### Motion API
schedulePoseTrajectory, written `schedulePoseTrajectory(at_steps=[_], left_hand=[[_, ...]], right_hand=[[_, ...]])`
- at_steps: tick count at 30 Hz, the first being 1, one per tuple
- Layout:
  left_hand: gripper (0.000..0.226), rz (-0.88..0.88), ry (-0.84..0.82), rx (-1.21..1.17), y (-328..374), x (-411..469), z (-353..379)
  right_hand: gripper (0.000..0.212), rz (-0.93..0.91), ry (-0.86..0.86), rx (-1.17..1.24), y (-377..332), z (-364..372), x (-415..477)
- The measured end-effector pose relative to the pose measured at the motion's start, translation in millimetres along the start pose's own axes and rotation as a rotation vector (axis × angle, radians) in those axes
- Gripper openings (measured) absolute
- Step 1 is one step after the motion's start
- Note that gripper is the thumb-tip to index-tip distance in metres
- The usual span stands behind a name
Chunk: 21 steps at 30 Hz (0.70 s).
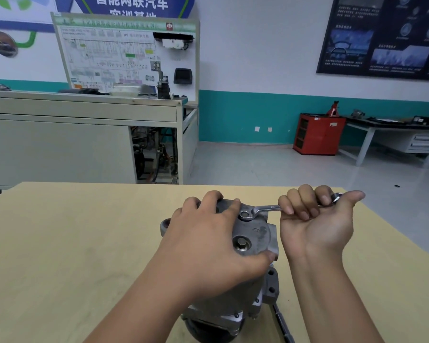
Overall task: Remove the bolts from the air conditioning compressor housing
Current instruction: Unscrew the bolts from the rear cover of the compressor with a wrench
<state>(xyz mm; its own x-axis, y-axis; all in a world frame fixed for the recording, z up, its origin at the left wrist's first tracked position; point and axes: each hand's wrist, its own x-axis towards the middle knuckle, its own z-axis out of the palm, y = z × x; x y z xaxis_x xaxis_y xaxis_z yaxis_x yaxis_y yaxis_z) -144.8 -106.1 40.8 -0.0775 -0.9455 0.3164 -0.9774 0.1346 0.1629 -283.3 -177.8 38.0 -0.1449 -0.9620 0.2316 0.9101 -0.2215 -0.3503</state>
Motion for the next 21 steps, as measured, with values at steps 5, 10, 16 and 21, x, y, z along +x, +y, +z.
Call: schedulePoseTrajectory(at_steps=[5,10,16,21], left_hand=[[0.103,0.077,-0.095,-0.131,-11,6,-8],[0.104,0.098,-0.054,-0.138,-15,2,-5],[0.102,0.116,-0.017,-0.125,-17,2,-2],[0.098,0.108,0.008,-0.11,-16,1,-1]], right_hand=[[0.06,0.249,0.037,-0.006,-2,4,26],[0.063,0.5,-0.019,-0.127,9,16,50],[0.059,0.728,-0.081,-0.234,23,28,64],[0.057,0.837,-0.097,-0.191,27,33,65]])
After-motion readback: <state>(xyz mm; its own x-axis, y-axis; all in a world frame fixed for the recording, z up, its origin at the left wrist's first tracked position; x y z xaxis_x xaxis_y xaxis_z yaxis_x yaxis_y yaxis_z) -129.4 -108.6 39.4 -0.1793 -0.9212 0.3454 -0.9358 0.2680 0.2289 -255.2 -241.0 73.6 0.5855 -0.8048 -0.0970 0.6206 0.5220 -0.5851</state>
